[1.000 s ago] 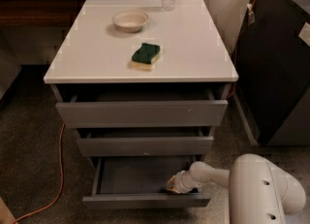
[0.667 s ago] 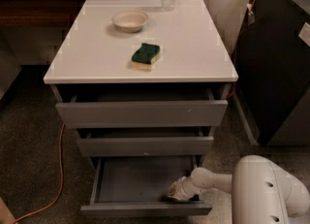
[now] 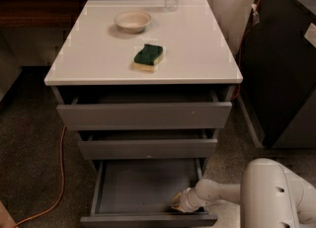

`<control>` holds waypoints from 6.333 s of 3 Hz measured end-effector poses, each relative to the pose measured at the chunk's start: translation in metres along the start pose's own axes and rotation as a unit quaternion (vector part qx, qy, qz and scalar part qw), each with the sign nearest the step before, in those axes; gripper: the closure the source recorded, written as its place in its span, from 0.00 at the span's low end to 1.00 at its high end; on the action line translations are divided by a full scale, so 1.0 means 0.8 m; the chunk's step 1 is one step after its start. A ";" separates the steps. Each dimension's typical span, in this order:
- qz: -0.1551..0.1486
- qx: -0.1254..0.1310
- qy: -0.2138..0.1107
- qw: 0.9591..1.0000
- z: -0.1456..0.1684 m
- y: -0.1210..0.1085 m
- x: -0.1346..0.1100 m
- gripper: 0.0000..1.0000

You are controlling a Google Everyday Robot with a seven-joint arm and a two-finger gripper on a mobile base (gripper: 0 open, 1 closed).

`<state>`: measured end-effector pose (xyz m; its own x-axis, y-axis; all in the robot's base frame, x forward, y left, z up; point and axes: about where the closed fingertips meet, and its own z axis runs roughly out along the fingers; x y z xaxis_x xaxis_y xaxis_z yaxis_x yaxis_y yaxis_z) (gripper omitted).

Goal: Place sponge into bottom drawer

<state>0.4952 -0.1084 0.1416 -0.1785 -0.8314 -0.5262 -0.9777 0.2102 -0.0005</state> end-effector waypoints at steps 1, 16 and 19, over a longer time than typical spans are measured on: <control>-0.002 -0.002 0.006 1.000 -0.001 0.030 0.003 1.00; 0.030 0.071 -0.023 0.997 -0.309 0.151 -0.255 0.00; 0.026 0.027 -0.051 0.998 -0.377 0.119 -0.354 0.00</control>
Offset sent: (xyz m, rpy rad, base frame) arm -0.0471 0.0023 -0.0001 -0.0308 0.0063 0.0091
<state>0.4195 -0.0081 0.5471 -0.2134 -0.7622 -0.6112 -0.9597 0.2805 -0.0148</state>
